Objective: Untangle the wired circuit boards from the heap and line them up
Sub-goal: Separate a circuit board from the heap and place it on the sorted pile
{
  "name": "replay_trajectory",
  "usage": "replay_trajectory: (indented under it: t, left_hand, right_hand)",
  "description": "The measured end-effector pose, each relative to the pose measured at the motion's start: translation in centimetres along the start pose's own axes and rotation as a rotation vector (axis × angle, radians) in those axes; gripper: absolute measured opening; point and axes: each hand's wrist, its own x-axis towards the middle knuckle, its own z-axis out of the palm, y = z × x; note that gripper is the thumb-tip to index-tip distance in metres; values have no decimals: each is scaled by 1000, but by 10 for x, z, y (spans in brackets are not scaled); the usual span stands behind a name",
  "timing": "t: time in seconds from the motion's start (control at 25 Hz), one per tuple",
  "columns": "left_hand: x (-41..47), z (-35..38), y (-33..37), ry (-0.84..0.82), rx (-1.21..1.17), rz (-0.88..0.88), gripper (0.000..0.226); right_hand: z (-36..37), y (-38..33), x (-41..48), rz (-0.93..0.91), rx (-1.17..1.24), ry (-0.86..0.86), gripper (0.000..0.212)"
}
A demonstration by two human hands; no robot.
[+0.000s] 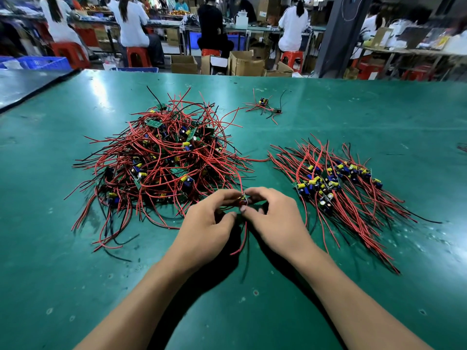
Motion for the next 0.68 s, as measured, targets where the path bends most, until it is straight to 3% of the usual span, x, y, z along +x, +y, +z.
replay_trajectory:
  t: [0.12,0.28,0.36,0.52,0.68]
  left_hand:
    - [-4,-1,1,119,-39,-4,32]
    - [-4,-1,6,211,-209,-24,16]
    - [-4,1,9,158,-253,-53,4]
    - [-3,2,12,50,-417,-154,21]
    - [-2,0,9,35,-410,-169,13]
  right_hand:
    - [-5,1,4,140,168,119,22]
    - [-19,-8,12,439,1024,120,19]
    - [-25,-11,10,495,1246,-17,17]
    - [-20,-14,-1,452,1057,-383,29]
    - [-23,-11,-2,312,818,-405,25]
